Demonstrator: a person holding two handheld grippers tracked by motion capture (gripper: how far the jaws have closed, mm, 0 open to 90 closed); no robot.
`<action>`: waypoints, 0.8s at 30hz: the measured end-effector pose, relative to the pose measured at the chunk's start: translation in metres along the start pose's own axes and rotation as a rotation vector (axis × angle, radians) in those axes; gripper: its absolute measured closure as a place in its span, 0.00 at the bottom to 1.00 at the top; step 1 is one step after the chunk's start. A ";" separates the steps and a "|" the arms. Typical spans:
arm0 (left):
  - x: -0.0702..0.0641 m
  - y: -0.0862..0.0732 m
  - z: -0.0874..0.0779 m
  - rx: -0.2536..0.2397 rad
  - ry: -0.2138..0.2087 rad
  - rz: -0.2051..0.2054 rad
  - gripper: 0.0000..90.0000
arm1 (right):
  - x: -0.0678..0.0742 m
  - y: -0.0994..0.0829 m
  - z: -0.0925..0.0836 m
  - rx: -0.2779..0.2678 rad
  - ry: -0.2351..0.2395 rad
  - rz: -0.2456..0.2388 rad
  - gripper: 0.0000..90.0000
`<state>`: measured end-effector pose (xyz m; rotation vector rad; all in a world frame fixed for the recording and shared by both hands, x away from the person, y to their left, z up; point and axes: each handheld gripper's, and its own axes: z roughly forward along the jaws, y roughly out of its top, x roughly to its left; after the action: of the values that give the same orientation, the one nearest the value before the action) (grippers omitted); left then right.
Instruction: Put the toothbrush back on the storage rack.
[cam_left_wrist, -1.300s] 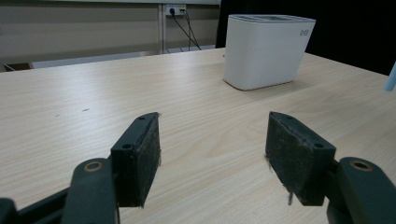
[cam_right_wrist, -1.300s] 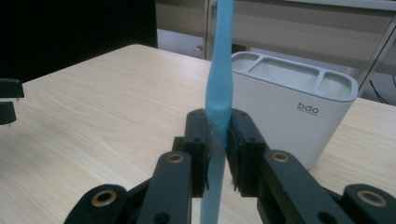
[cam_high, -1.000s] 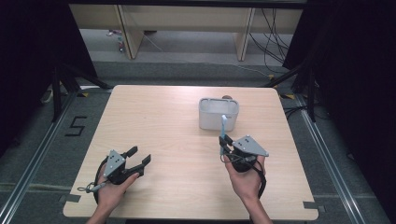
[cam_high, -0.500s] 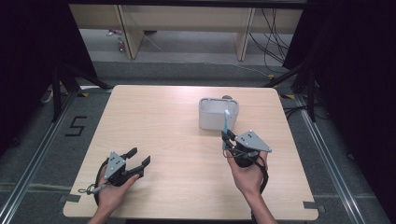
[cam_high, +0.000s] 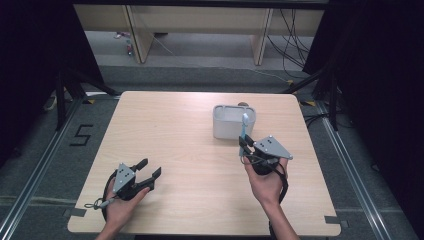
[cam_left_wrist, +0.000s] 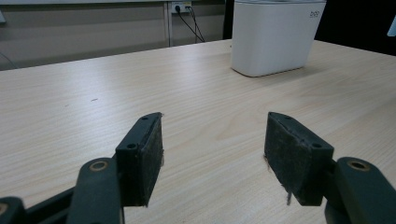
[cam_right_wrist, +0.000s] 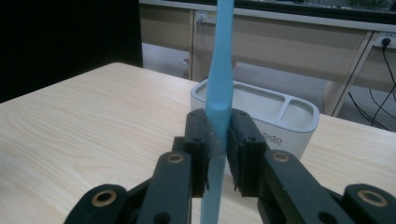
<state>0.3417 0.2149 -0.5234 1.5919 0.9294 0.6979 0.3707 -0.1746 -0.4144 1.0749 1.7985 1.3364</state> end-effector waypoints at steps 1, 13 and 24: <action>0.000 0.000 0.000 0.003 0.000 0.002 0.41 | -0.001 0.001 0.000 0.007 -0.006 -0.002 0.88; 0.000 0.000 0.000 0.001 0.000 -0.009 0.42 | -0.007 0.007 0.005 -0.004 -0.010 0.034 0.88; 0.000 0.000 0.000 0.003 -0.003 -0.006 0.42 | -0.013 0.013 0.009 -0.019 -0.027 0.022 0.88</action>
<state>0.3422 0.2149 -0.5231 1.5914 0.9330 0.6897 0.3872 -0.1801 -0.4044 1.1008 1.7560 1.3433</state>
